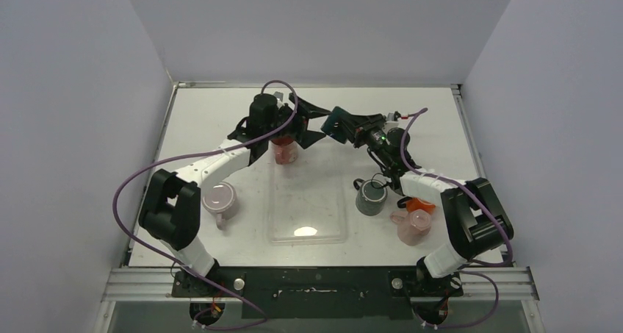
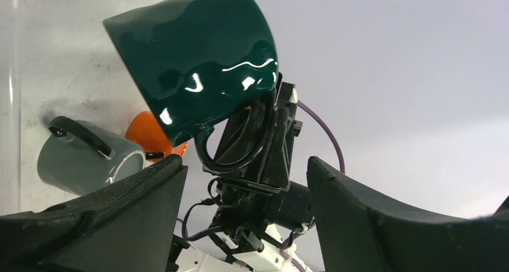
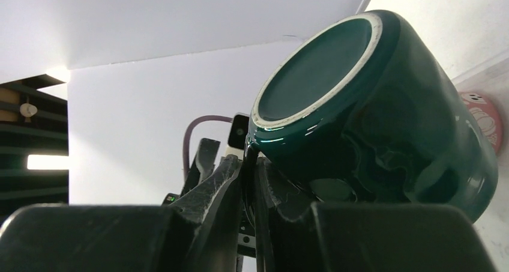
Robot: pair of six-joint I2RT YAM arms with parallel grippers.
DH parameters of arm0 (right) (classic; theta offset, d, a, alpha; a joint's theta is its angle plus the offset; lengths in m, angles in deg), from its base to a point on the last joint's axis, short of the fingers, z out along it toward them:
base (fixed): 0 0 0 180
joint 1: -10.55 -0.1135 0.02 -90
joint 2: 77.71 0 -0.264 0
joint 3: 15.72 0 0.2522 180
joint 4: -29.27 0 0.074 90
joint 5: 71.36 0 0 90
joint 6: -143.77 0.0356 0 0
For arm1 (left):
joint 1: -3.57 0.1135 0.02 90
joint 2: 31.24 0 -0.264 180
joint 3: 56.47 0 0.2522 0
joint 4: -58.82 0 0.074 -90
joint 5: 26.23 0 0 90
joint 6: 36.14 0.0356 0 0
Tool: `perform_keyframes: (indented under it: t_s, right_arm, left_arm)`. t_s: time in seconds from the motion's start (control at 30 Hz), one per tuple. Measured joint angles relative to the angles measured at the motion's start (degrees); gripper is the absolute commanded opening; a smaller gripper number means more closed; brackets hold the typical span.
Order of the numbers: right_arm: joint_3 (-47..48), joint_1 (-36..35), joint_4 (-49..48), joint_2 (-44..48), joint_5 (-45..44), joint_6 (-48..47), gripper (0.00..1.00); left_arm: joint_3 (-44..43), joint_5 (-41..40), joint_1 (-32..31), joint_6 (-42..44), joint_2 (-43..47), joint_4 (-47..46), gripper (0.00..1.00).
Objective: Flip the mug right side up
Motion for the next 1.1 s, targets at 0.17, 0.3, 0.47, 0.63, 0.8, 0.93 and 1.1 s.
perform_keyframes:
  t_s: [0.17, 0.3, 0.47, 0.63, 0.8, 0.93, 1.1]
  right_arm:
    - [-0.07, -0.20, -0.90, -0.42, -0.26, 1.29, 0.05]
    - [-0.04, -0.22, 0.37, -0.63, -0.17, 1.92, 0.05]
    - [0.63, -0.22, 6.43, -0.63, 1.01, 1.62, 0.05]
    - [2.03, -0.44, 13.05, -0.63, 2.80, 1.14, 0.05]
    - [3.21, -1.03, 17.90, -0.63, 3.87, 0.85, 0.05]
    - [4.11, -1.33, 21.03, -0.63, 4.42, 0.44, 0.05]
    - [5.35, -1.49, 23.67, -0.63, 5.09, 0.24, 0.05]
  left_arm:
    - [0.09, -0.28, -0.17, 1.27, 0.00, 1.16, 0.66]
    - [-0.42, -1.09, -0.31, 9.81, 0.02, 2.45, 0.64]
    - [-1.99, -3.87, -1.14, 28.09, 1.49, 4.79, 0.63]
    - [-4.98, -4.57, -3.02, 46.86, 3.61, 6.80, 0.60]
    - [-7.80, -5.03, -4.72, 59.60, 3.61, 11.69, 0.60]
    - [-7.78, -6.16, -6.29, 66.07, 3.61, 16.41, 0.59]
    - [-7.80, -8.31, -8.96, 70.97, 3.37, 19.89, 0.53]
